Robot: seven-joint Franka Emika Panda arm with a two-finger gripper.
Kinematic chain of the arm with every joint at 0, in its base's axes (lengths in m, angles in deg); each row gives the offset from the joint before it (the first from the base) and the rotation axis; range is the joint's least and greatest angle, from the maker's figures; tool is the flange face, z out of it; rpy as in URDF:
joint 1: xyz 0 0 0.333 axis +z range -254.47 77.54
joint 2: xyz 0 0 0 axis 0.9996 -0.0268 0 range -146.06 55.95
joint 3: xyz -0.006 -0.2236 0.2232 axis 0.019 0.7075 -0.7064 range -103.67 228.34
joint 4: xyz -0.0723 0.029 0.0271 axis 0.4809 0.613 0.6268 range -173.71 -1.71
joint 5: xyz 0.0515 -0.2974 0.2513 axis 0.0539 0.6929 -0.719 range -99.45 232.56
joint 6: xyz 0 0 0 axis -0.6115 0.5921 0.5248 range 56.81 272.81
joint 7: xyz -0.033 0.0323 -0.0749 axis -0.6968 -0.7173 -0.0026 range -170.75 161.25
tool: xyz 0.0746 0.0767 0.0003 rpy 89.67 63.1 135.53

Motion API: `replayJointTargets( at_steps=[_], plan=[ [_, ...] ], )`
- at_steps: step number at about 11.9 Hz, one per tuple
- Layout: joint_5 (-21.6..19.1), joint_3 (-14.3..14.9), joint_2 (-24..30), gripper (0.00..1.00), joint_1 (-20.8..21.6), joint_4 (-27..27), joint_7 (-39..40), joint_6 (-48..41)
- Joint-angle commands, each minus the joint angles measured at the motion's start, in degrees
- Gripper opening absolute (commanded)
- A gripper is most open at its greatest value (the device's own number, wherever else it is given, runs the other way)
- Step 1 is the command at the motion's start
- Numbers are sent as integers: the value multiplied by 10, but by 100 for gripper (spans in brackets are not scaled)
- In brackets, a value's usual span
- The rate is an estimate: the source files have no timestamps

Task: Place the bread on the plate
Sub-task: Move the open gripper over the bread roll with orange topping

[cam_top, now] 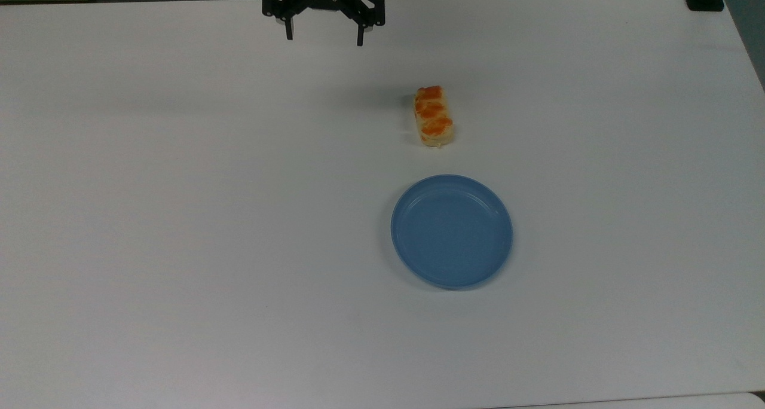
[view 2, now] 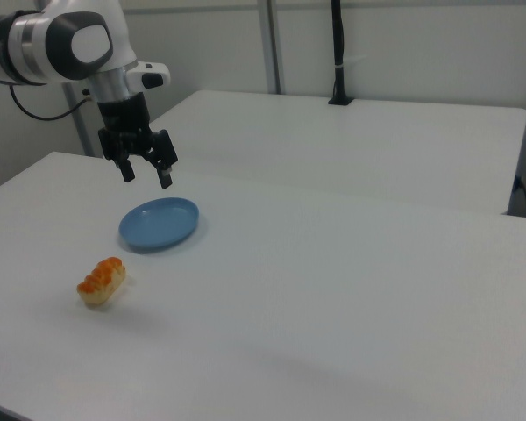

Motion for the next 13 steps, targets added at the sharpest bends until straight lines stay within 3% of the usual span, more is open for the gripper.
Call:
replayJointTargets(
  at_steps=[1,7,13],
  plan=[
    [-53,9,4,100,-21,9,12,-9],
    [-54,17,0,100,-10,8,13,-10],
    [-65,16,-14,100,120,2,-41,-7]
  ],
)
